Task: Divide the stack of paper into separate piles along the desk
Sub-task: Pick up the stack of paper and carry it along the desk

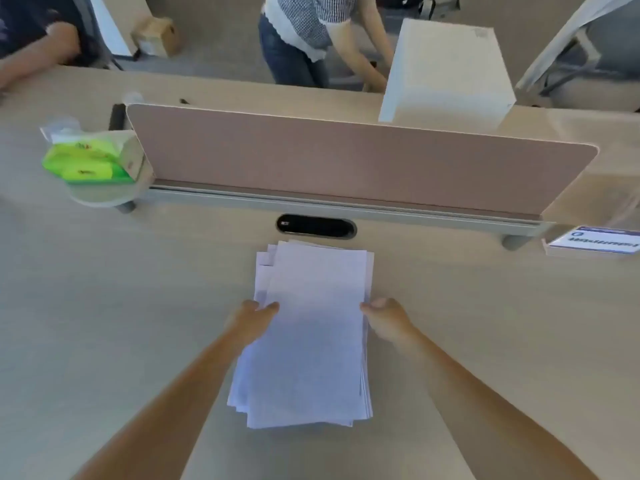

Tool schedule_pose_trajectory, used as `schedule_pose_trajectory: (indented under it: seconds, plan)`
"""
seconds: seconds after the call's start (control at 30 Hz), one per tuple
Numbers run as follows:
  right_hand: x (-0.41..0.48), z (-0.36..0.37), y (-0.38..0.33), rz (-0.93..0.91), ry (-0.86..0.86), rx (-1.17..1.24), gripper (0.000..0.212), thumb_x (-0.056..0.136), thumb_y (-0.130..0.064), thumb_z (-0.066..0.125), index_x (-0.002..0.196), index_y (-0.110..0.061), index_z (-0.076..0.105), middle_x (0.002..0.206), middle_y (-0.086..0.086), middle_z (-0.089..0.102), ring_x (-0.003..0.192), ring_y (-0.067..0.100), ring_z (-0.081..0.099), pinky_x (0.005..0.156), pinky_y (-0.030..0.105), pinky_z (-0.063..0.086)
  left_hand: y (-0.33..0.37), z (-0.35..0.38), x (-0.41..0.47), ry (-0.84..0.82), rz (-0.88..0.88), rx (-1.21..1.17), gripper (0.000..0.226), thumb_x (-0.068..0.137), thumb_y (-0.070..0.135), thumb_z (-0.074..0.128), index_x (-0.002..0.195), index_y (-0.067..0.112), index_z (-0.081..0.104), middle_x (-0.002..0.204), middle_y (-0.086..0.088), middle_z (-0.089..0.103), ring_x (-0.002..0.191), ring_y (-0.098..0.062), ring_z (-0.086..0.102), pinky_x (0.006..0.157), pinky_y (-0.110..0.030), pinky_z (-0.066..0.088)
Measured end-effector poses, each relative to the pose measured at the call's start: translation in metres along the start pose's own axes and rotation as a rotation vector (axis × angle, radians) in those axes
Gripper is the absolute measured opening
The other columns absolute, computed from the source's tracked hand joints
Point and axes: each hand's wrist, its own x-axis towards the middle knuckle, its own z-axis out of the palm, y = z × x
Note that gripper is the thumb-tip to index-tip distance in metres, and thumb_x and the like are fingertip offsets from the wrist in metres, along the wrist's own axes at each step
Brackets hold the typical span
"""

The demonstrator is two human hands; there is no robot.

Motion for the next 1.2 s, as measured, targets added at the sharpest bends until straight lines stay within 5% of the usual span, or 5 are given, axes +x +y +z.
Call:
schedule_pose_trajectory:
  seconds: [0.1, 0.3, 0.53, 0.87, 1.2]
  plan:
    - [0.011, 0.012, -0.002, 0.008, 0.058, -0.142, 0.029, 0.089, -0.026, 0.051, 0.063, -0.014, 0.046, 0.063, 0.002, 0.05, 0.058, 0.018, 0.048, 0.054, 0.027, 0.034, 0.0, 0.001, 0.006, 0.017, -0.037, -0.009, 0.071, 0.081, 0.048, 0.062, 0.122, -0.01, 0.054, 0.117, -0.03, 0.062, 0.094, -0.038, 0.066, 0.067, -0.034, 0.047]
    - [0.018, 0.025, -0.007, 0.086, 0.114, -0.11, 0.019, 0.087, -0.032, 0.052, 0.094, -0.015, 0.049, 0.094, 0.002, 0.057, 0.076, 0.021, 0.055, 0.061, 0.029, 0.044, 0.004, 0.002, 0.013, -0.013, -0.063, 0.039, 0.038, 0.086, 0.03, 0.058, 0.059, 0.017, 0.034, 0.059, -0.001, 0.035, 0.058, -0.023, 0.037, 0.062, -0.028, 0.028]
    - [0.001, 0.041, -0.008, -0.108, 0.246, -0.481, 0.011, 0.096, -0.022, 0.044, 0.102, -0.014, 0.049, 0.109, 0.003, 0.052, 0.09, 0.023, 0.053, 0.069, 0.031, 0.04, -0.007, 0.004, 0.007, 0.005, -0.043, 0.071, 0.053, 0.089, 0.036, 0.059, 0.136, 0.016, 0.047, 0.135, -0.006, 0.049, 0.098, -0.018, 0.049, 0.08, -0.028, 0.038]
    - [-0.005, 0.064, -0.008, -0.175, 0.146, -0.288, 0.021, 0.095, -0.024, 0.05, 0.112, -0.013, 0.057, 0.129, 0.006, 0.041, 0.119, 0.025, 0.04, 0.09, 0.028, 0.041, -0.005, 0.01, -0.007, 0.076, -0.076, 0.176, 0.065, 0.087, 0.04, 0.058, 0.144, 0.015, 0.039, 0.141, -0.011, 0.035, 0.124, -0.035, 0.045, 0.1, -0.044, 0.046]
    - [-0.015, 0.051, -0.015, -0.085, 0.105, -0.159, 0.056, 0.095, -0.034, 0.049, 0.143, -0.008, 0.039, 0.136, 0.009, 0.052, 0.122, 0.028, 0.051, 0.096, 0.043, 0.05, -0.005, 0.019, -0.01, 0.022, -0.149, 0.098, 0.062, 0.085, 0.033, 0.06, 0.137, 0.006, 0.04, 0.132, -0.011, 0.047, 0.099, -0.027, 0.056, 0.075, -0.031, 0.044]
